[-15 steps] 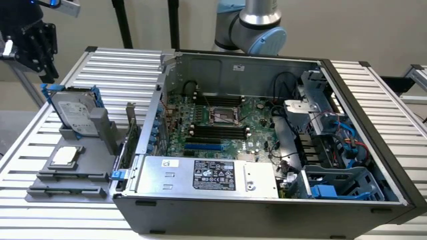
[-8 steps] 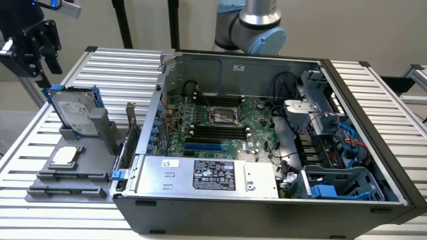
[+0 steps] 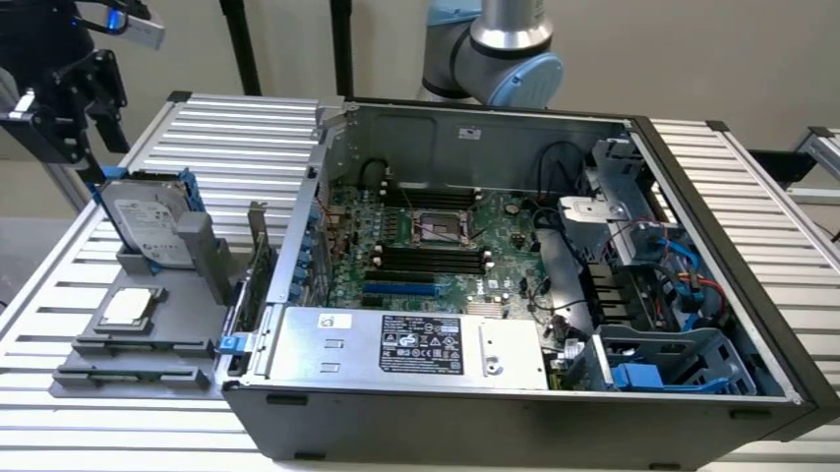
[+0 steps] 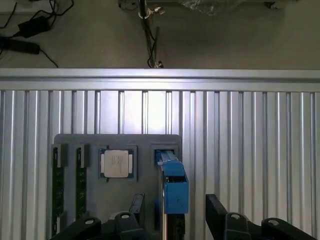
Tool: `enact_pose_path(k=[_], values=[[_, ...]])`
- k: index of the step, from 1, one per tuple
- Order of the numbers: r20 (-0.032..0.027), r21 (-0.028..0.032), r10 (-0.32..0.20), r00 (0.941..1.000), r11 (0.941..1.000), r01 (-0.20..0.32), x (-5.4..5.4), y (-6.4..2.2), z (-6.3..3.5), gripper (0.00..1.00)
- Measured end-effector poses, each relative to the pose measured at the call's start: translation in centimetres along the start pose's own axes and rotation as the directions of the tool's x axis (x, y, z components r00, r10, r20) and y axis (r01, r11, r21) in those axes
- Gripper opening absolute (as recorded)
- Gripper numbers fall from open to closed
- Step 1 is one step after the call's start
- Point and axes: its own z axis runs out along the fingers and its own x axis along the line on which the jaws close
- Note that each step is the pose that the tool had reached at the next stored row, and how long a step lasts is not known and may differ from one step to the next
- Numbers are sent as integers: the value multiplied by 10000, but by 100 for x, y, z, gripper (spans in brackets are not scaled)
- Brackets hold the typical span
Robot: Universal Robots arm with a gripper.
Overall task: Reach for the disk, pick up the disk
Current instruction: 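Pick up the disk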
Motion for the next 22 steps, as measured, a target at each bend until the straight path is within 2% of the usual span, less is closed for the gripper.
enact_pose_path(k=[9,15,22], values=[[1,73,0,10000,10000,0,0,20,165,60],[0,79,-1,10000,10000,1,1,22,269,60],[1,83,1,10000,10000,-1,6,32,346,60]])
